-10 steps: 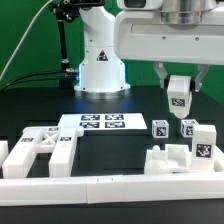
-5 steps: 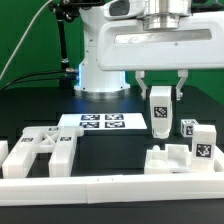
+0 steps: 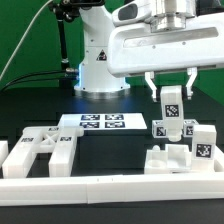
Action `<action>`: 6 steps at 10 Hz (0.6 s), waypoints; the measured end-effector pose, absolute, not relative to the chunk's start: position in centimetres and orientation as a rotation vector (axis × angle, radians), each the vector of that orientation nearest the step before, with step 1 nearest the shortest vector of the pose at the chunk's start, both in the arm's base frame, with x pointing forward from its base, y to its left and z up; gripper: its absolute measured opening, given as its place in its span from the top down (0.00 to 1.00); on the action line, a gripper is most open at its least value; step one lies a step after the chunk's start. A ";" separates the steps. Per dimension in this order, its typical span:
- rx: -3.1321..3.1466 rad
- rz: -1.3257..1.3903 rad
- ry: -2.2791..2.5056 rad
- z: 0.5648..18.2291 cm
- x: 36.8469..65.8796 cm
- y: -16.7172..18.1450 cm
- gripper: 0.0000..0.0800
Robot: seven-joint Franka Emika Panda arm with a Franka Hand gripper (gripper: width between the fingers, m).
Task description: Assemble chair
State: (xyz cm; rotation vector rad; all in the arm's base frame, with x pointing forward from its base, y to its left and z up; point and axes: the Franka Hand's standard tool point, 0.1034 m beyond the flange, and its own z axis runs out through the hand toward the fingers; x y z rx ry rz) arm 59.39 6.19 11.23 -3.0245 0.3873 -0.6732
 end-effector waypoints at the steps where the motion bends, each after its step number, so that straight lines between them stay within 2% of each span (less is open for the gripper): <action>1: -3.049 -0.704 0.322 11.0 59.9 5.1 0.64; 4: -3.073 -0.742 0.220 11.2 61.4 4.6 0.64; 6: -3.075 -0.736 0.218 11.1 61.3 4.6 0.64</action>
Offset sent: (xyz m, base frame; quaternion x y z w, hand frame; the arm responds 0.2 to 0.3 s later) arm 0.0337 -0.0065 0.0123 -0.0051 0.0374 -0.0617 0.9974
